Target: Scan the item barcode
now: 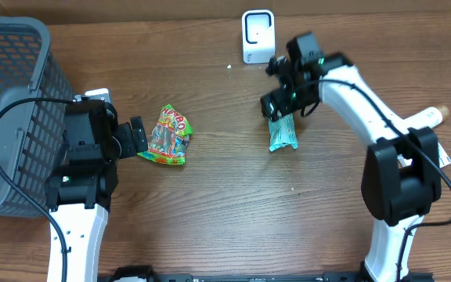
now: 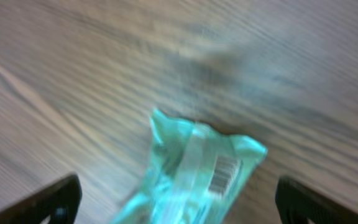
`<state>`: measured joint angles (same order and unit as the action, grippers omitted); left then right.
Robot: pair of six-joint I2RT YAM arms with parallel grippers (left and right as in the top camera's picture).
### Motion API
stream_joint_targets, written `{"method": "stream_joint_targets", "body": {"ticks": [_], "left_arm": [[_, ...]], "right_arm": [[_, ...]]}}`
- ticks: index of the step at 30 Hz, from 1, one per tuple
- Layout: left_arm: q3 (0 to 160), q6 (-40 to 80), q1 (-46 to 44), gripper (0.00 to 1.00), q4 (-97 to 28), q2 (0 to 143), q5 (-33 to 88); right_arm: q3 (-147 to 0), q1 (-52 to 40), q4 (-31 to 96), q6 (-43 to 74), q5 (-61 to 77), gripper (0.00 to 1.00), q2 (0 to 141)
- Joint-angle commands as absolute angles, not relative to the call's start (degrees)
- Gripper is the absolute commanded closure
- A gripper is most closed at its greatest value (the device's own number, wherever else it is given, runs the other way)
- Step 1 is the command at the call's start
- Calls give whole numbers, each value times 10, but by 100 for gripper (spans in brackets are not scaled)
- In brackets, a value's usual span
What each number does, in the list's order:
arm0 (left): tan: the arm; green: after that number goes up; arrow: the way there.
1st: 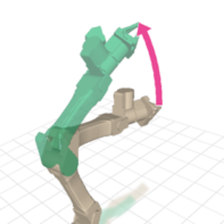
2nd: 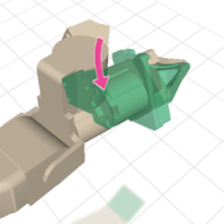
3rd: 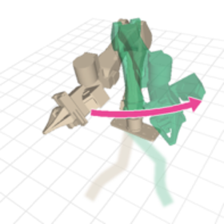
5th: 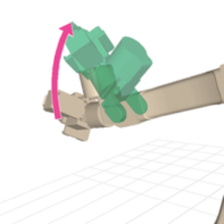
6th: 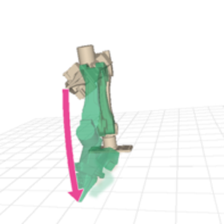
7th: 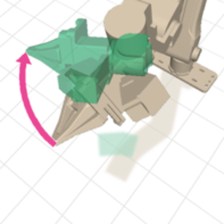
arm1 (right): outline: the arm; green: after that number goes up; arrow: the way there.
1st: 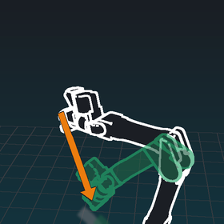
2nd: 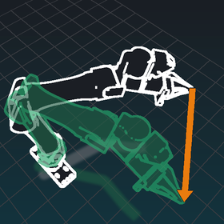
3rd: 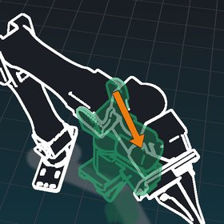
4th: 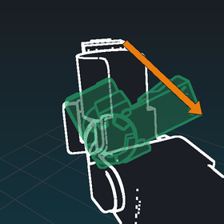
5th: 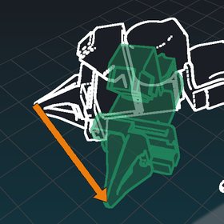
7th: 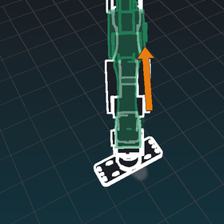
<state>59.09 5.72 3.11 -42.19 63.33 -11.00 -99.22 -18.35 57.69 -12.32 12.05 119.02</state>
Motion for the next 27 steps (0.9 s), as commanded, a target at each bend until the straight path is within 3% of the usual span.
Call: {"method": "stream_joint_targets", "body": {"ticks": [1,4,6,11,16,20,23,27], "left_arm": [[593,49,34,0,-420,630,-115],[593,49,34,0,-420,630,-115],[593,49,34,0,-420,630,-115],[593,49,34,0,-420,630,-115],[593,49,34,0,-420,630,-115],[593,49,34,0,-420,630,-115],[593,49,34,0,-420,630,-115],[593,49,34,0,-420,630,-115]], "right_arm": [[-1090,-175,654,48,128,0,1122],[-1110,-164,719,175,139,0,1102],[-1110,-158,761,185,154,0,1101],[-1068,-161,809,270,165,23,1103],[-987,-182,745,399,146,23,1103],[-936,-220,672,399,171,24,1103],[-902,-264,600,361,166,28,1103],[-852,-314,503,356,131,45,1109]]}}
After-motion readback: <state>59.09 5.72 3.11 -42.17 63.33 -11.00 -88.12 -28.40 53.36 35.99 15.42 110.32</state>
